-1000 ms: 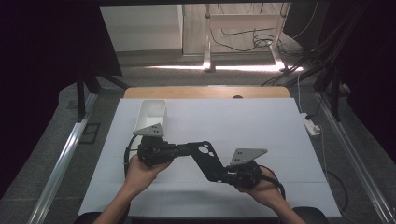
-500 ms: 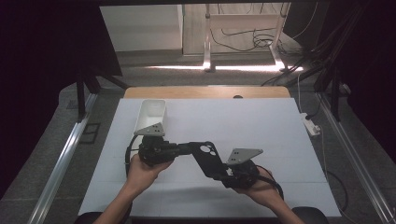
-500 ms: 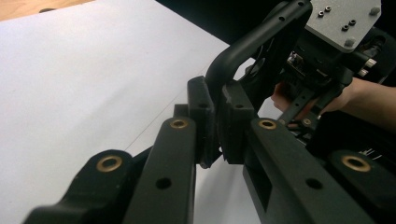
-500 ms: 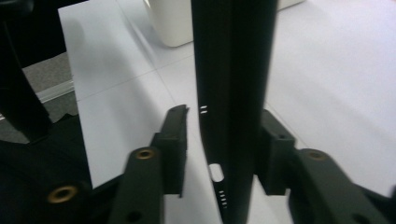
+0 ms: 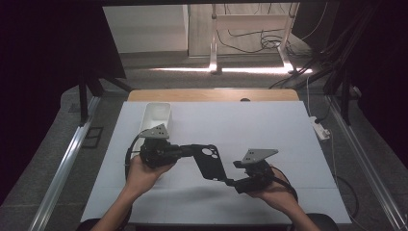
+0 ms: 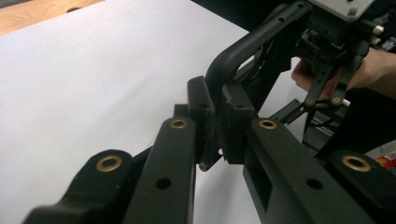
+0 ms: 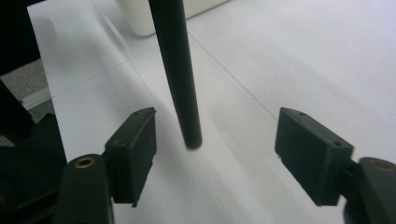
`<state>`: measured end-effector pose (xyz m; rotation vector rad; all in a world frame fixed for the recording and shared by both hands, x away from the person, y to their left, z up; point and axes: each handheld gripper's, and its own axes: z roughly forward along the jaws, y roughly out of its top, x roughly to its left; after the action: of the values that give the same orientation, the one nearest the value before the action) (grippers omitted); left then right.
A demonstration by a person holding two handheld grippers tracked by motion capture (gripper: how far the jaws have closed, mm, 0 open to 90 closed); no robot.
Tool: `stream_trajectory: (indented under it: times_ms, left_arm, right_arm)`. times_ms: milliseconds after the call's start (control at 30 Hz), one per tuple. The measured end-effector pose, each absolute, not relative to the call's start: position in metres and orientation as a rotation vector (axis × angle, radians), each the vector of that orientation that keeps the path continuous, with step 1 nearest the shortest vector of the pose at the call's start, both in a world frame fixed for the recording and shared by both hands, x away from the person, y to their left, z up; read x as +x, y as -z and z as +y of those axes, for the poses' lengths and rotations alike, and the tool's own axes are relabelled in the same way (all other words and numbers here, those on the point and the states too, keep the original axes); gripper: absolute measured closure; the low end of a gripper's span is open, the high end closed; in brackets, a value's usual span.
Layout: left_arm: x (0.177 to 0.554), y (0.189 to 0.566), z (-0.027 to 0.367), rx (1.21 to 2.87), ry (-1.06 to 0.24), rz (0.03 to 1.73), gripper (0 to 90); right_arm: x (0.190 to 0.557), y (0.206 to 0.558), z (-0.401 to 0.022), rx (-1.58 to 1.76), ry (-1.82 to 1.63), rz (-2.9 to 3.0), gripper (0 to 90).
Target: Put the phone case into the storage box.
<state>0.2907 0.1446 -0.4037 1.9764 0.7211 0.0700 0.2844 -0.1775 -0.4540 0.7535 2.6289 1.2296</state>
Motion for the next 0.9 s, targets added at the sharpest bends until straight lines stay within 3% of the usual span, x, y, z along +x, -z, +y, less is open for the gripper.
stream_trajectory:
  times_ms: [533,900]
  left_arm:
    - [0.302,0.399,0.166,1.991,-0.127,0.77,83.9]
    - [0.309,0.392,0.18,1.991,-0.149,0.797,84.1]
  right_arm:
    - [0.287,0.456,-0.21,0.882,-1.175,2.607,3.2]
    - [0.282,0.459,-0.233,0.925,-1.117,2.561,0.0]
